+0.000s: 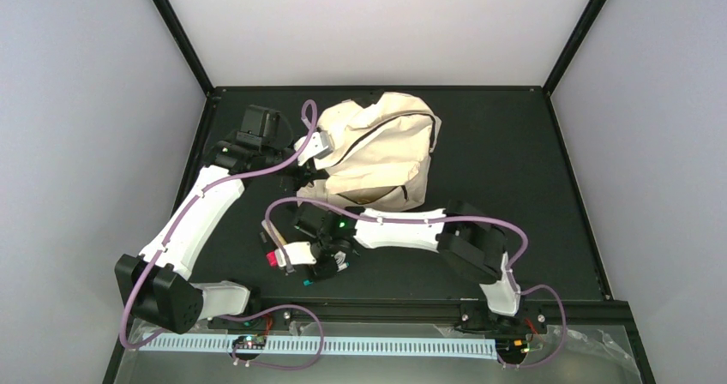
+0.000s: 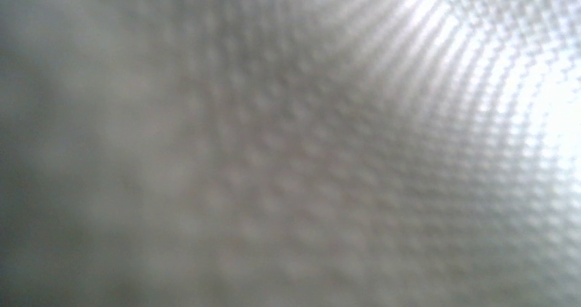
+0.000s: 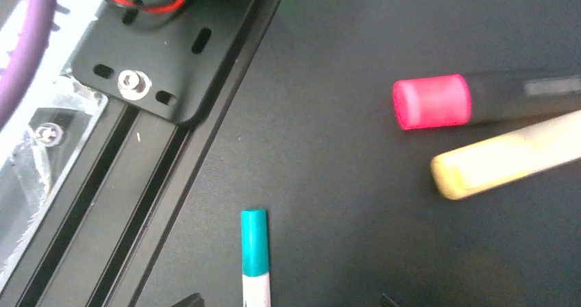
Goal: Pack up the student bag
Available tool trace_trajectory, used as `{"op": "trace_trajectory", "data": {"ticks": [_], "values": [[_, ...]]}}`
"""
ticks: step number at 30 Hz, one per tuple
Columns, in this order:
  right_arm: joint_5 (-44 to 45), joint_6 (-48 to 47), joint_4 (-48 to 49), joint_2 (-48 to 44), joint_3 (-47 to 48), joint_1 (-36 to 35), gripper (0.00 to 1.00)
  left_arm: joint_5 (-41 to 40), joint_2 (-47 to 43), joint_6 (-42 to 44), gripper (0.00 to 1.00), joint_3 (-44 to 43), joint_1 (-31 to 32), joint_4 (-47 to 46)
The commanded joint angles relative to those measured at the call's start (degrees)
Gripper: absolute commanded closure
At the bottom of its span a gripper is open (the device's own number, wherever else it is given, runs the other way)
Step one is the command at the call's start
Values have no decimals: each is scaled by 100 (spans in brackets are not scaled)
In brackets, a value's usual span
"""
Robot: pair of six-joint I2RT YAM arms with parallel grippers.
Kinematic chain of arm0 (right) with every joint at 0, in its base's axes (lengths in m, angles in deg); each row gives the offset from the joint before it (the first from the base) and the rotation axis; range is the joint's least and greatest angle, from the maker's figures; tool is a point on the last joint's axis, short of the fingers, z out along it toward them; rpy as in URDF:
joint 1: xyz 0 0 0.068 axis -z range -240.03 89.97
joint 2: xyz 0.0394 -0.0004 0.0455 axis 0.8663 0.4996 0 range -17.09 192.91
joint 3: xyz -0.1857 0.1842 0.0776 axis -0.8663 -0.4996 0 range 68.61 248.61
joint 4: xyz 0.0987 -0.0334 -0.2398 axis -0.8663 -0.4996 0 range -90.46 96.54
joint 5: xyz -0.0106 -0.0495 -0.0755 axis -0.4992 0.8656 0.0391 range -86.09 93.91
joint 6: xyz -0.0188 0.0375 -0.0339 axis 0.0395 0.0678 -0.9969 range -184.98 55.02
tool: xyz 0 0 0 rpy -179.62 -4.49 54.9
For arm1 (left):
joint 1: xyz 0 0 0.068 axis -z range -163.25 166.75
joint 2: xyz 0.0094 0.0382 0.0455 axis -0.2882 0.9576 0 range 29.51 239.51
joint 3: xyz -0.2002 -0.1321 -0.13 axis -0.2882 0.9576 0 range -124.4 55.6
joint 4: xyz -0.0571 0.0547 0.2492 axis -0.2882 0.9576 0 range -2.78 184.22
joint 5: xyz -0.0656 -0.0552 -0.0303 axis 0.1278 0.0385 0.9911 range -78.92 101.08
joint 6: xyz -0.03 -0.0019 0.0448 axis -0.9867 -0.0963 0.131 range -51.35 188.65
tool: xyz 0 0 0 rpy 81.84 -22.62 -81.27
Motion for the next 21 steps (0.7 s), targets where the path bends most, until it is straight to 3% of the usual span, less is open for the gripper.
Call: {"op": "trace_trajectory", "data": {"ticks": [1,3,13,21], "values": [[34,-332,-580,503,452,-204,33,-7,-85,-3,98,-141,-23,-280],[104,-378,-644,701,584,-271,34,12,-76,-7,98,-145,-23,-293],[529,-214,-1002,1106,993,-275,60,13,-105,8,98,-119,-23,-296],[843,253,-700,491,118,-285,71,7,-97,27,98,-145,-23,-281]]}}
